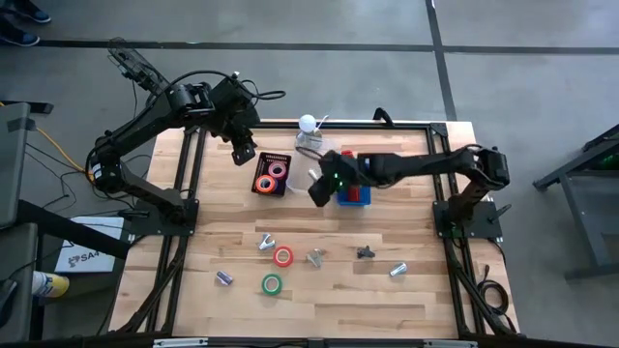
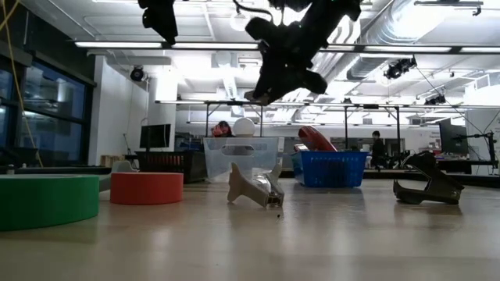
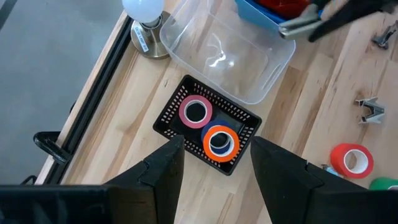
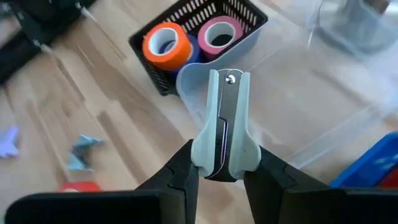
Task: Pick and place Stapler, Stapler remover, tape
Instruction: Put the top gray staple remover into the transparent bin
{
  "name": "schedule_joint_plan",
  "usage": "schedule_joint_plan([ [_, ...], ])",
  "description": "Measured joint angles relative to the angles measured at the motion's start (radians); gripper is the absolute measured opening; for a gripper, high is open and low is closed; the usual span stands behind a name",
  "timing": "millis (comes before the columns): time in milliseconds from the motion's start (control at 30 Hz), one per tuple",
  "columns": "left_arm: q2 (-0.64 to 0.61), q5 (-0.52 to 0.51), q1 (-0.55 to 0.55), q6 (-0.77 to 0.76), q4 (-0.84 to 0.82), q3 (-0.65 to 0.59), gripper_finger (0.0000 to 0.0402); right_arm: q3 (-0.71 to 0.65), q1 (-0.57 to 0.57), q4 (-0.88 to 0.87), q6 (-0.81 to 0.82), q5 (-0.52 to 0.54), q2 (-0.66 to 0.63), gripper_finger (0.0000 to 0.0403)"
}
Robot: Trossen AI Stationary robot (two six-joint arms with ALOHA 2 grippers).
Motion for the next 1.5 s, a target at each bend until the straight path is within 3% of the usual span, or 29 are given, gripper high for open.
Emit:
schedule_joint_plan([
  [500,0.000,0.002,0.000,-0.034,0.001,0.000,0.0181,-0.003,-0.128,0.093,-0.538,-0.109,0.072,0.0088],
  [1067,0.000,-0.001,0.000,-0.079,0.002,0.000,0.0181,-0.003,-0.139,0.165,-0.686,-0.067,0.197,0.0088],
  [1300,0.000,-0.001,0.000,-0.079,0.003,0.000,0.0181,-0.003,-0.140,0.165,-0.700,-0.028,0.198,0.0140],
  [1500,0.000,-0.002,0.000,-0.079,0.004,0.000,0.0181,-0.003,-0.139,0.164,-0.704,-0.031,0.198,0.0150],
])
